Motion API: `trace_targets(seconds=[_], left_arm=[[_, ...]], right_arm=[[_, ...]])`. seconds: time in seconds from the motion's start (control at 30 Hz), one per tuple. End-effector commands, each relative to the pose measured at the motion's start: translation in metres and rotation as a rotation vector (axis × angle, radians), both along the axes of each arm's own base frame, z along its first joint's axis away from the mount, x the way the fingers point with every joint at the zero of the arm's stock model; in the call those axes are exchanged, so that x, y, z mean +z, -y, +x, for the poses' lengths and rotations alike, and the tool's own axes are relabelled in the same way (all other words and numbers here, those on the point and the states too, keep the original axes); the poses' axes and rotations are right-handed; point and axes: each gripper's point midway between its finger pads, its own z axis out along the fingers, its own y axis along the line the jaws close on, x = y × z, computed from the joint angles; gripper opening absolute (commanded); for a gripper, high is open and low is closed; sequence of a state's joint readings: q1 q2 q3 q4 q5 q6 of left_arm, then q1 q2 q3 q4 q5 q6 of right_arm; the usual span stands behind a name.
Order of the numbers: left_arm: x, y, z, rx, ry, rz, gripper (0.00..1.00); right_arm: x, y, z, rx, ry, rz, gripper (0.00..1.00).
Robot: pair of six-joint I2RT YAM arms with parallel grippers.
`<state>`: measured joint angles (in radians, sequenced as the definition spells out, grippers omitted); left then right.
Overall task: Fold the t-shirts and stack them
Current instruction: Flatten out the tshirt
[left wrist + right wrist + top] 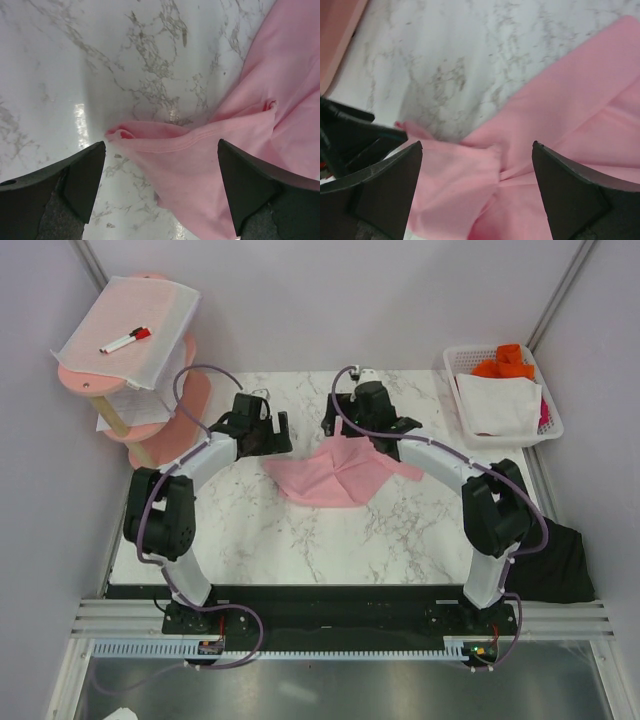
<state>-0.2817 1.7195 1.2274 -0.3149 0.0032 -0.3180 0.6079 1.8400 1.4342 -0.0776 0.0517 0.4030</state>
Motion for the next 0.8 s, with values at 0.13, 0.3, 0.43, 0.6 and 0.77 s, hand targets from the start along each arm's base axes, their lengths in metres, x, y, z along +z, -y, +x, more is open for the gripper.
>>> trace_targets(seconds=[0.13,0.3,0.43,0.6,0.77], left_arm=[[0.000,0.084,0.004,-0.231,-0.038,-0.134,1.00],[0.015,0.120,0.001,-0.307,0.000,-0.141,1.00],[0.017,0.136,-0.002,-0.349,-0.009,-0.170,1.00],[0.011,0.157,-0.009,-0.396,-0.038,-0.164,0.98],[-0.012,0.162,-0.015,-0.399,-0.114,-0.114,0.83]], right_arm=[[-0.065,0.072,0.046,-0.175,-0.142,-0.052,0.97],[-0.088,0.079,0.073,-0.194,-0.185,-0.027,0.95],[-0.103,0.080,0.090,-0.229,-0.212,-0.026,0.92],[-0.124,0.080,0.105,-0.272,-0.238,-0.017,0.88],[-0.126,0.075,0.117,-0.284,-0.227,0.006,0.33]])
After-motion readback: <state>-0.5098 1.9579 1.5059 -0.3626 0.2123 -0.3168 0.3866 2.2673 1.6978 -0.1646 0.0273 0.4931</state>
